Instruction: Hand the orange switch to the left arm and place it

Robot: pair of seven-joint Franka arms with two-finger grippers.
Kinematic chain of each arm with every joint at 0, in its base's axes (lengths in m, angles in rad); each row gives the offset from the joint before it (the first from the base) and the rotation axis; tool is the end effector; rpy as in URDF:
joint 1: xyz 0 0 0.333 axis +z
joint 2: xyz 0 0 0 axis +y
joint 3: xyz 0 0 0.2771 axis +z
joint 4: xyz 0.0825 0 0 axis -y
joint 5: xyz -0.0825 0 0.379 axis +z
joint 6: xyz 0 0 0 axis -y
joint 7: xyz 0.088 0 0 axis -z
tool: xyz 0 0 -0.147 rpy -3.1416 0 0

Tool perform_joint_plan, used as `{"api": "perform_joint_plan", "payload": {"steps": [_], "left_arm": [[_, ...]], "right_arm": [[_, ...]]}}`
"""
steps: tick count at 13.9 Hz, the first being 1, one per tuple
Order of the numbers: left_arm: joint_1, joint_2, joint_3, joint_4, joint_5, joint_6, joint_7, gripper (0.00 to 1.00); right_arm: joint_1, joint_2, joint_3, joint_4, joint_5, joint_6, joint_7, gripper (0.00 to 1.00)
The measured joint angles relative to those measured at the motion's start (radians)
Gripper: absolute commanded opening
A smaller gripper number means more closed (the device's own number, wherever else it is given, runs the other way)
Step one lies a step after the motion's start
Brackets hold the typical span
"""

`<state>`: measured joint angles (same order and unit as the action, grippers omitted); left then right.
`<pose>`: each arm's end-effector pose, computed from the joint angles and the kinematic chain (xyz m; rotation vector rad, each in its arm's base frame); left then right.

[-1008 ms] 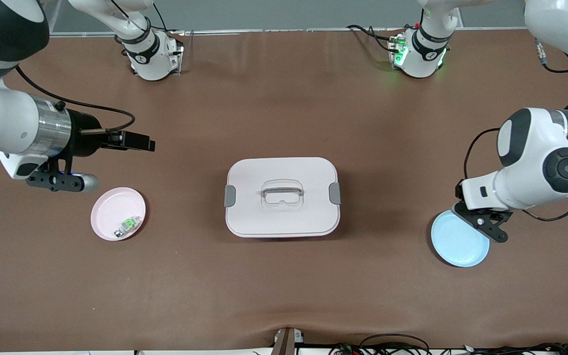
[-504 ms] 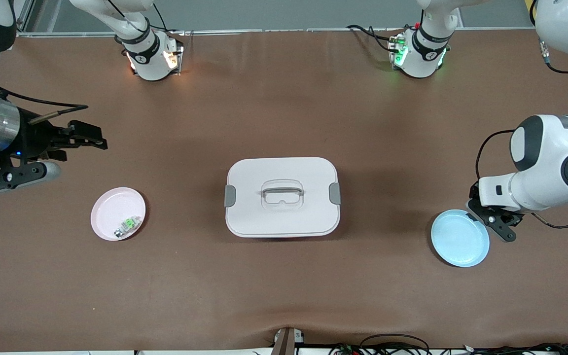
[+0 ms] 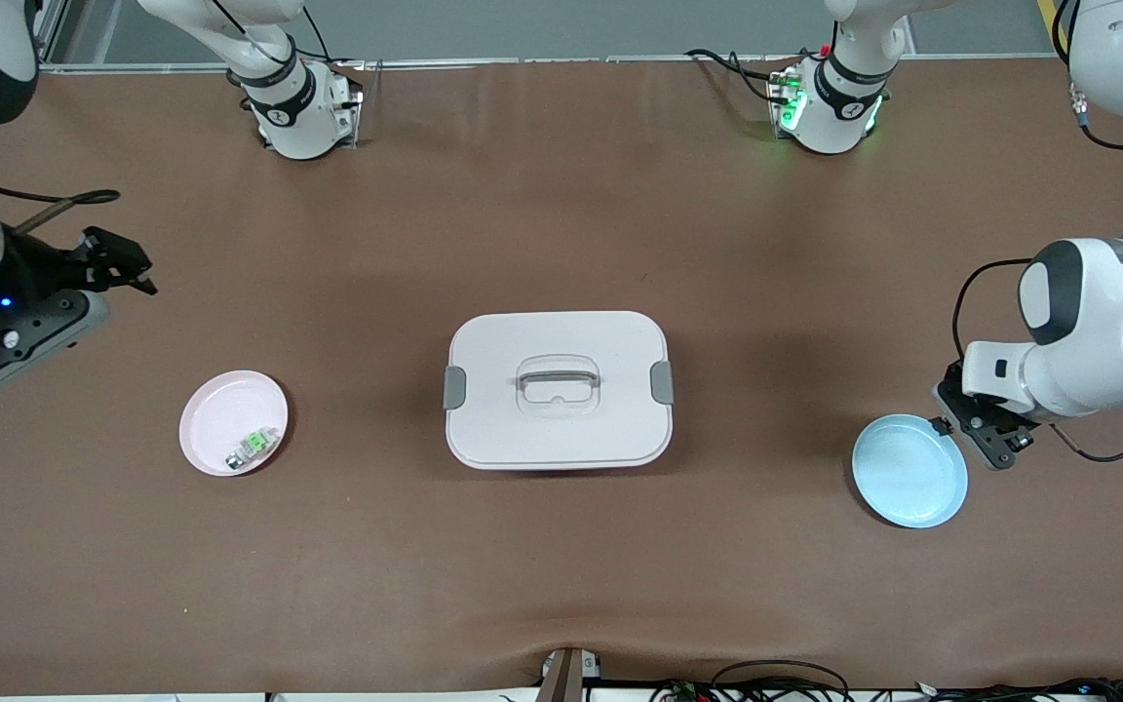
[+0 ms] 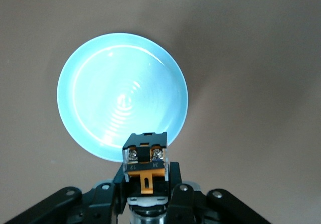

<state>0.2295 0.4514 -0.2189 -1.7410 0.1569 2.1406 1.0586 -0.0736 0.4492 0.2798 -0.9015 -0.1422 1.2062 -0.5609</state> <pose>0.6325 0.0240 0.2473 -2.6552 1.6573 0.0798 0.6080 0.0583 0.5584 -2.9327 -1.0810 0.2062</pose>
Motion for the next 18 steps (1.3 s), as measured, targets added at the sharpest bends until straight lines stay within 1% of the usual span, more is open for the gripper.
{"api": "perform_joint_plan", "payload": {"steps": [2, 4, 7, 8, 11, 15, 18], "left_arm": [[0.004, 0.027, 0.0, -0.001, -0.001, 0.037, 0.061, 0.0], [0.012, 0.052, 0.0, -0.001, -0.001, 0.069, 0.132, 0.0], [0.016, 0.077, 0.0, -0.001, -0.001, 0.105, 0.246, 0.0], [0.017, 0.084, 0.0, -0.001, -0.001, 0.116, 0.279, 0.0], [0.024, 0.109, 0.0, -0.001, -0.001, 0.148, 0.356, 0.0], [0.029, 0.125, 0.0, -0.001, -0.001, 0.156, 0.433, 0.0], [0.031, 0.131, 0.0, -0.001, -0.001, 0.158, 0.478, 0.0]], "right_arm": [[-0.041, 0.0, 0.0, 0.0, -0.009, 0.034, -0.137, 1.0], [-0.085, 0.0, -0.001, 0.0, -0.013, 0.052, -0.222, 1.0], [-0.121, -0.003, 0.0, 0.001, -0.017, 0.063, -0.224, 1.0], [-0.119, -0.01, 0.002, 0.001, -0.019, 0.072, -0.167, 1.0], [-0.107, -0.045, 0.013, -0.003, -0.019, 0.075, 0.11, 1.0], [-0.108, -0.054, 0.014, -0.017, -0.01, 0.081, 0.327, 1.0], [-0.119, -0.054, 0.013, -0.03, 0.029, 0.083, 0.439, 1.0]]}}
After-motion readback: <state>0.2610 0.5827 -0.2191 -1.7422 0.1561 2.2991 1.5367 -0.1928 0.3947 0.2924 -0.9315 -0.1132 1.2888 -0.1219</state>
